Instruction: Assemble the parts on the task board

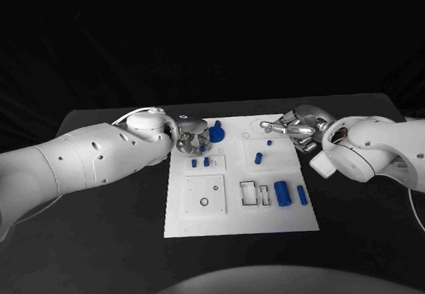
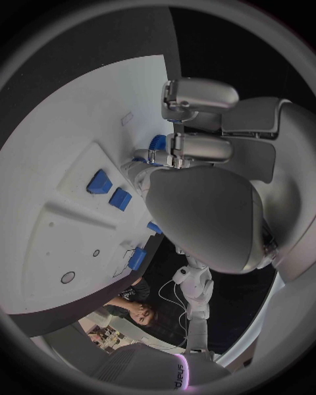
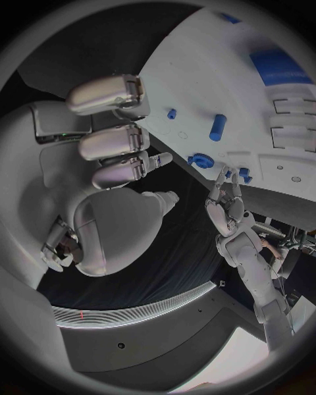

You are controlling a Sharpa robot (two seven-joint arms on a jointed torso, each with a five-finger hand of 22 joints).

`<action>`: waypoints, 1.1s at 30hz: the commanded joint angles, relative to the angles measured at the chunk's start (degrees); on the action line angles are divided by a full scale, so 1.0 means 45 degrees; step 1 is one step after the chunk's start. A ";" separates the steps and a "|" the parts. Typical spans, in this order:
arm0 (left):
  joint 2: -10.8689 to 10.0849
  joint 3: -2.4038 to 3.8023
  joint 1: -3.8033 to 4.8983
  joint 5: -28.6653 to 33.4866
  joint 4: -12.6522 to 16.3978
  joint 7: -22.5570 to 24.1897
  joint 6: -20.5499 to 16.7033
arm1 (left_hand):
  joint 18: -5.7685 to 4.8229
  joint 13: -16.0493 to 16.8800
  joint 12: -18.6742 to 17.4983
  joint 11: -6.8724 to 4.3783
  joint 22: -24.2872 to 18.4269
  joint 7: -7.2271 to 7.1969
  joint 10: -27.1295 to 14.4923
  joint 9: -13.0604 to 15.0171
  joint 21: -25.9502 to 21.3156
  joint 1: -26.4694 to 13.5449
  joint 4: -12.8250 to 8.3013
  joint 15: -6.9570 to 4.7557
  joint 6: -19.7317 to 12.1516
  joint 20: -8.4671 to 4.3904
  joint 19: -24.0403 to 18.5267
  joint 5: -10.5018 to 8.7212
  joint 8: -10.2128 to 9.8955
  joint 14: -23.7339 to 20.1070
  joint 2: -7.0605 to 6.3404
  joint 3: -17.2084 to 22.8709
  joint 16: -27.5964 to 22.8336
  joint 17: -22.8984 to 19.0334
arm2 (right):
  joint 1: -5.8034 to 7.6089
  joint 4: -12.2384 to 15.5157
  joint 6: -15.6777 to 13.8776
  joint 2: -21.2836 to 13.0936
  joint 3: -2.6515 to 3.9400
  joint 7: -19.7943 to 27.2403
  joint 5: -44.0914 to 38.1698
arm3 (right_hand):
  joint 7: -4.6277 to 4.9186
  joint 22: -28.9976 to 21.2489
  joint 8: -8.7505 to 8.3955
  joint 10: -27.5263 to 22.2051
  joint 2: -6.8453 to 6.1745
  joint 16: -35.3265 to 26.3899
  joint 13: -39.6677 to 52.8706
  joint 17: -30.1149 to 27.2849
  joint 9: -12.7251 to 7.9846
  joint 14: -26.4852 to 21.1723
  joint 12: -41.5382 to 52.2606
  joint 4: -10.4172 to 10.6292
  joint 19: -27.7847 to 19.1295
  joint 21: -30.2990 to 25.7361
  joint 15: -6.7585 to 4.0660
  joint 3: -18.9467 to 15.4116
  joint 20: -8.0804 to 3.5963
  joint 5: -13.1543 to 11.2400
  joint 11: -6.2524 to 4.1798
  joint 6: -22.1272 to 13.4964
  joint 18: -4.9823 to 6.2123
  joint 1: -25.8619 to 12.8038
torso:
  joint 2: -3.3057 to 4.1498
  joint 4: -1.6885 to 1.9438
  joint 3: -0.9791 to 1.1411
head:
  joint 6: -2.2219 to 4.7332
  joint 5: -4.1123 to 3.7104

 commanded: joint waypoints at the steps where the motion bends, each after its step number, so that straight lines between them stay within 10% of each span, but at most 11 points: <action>1: 0.0019 0.0003 0.0000 0.0034 0.0032 0.0043 0.0155 | -0.0194 -0.0002 -0.0053 0.0035 0.3354 -0.0062 -0.0133 -0.0029 0.0031 -0.0022 0.0011 0.0103 -0.0136 -0.0069 0.1340 0.0031 -0.0027 0.1336 -0.0147 0.0049 0.0033 0.3352 | -0.0006 0.0015 0.0183 0.0006 0.0000 0.0029 -0.0041 | -0.0029 0.3351 0.0070 0.1335 0.0091 0.0052 0.3350 0.3354 0.0011 0.1328 0.0050 -0.0007 0.1355 0.0057 0.0113 -0.0072 0.0106 0.0036 0.0116 -0.0060 -0.0179 0.0076 | -0.0002 -0.0011 0.0000 | 0.0007 0.0008; 26: -0.0409 0.0027 0.0029 0.0866 0.0365 0.0474 -0.2012 | -0.0194 0.0040 0.0019 0.0444 0.3354 -0.0652 -0.0887 -0.0317 0.0031 -0.1587 0.0023 0.0383 -0.1755 0.0180 0.1340 0.0030 0.0029 0.1336 -0.0341 -0.0920 0.0033 0.3352 | -0.0006 -0.0029 0.0243 -0.0021 0.0000 -0.0015 -0.0054 | -0.0029 0.3351 0.0070 0.1335 0.0091 0.0052 0.3350 0.3354 0.0011 0.1328 0.0050 -0.0007 0.1355 0.0057 0.0113 -0.0072 0.0106 0.0036 0.0116 -0.0060 -0.0179 0.0076 | -0.0012 0.0011 0.0005 | -0.0005 -0.0058; 33: -0.0979 0.0082 0.0295 0.1251 0.0982 0.0601 -0.2022 | -0.0194 0.0048 0.0031 0.0384 0.3354 -0.0742 -0.0942 -0.0300 0.0031 -0.2588 0.0080 0.0295 -0.1776 0.0133 0.1340 0.0042 0.0055 0.1336 -0.0824 -0.1936 0.0033 0.3352 | -0.0006 -0.0042 0.0219 -0.0026 0.0000 -0.0022 -0.0054 | -0.0029 0.3351 0.0070 0.1335 0.0091 0.0052 0.3350 0.3354 0.0011 0.1328 0.0050 -0.0007 0.1355 0.0057 0.0113 -0.0072 0.0106 0.0036 0.0116 -0.0060 -0.0179 0.0076 | -0.0008 0.0008 0.0006 | -0.0025 -0.0086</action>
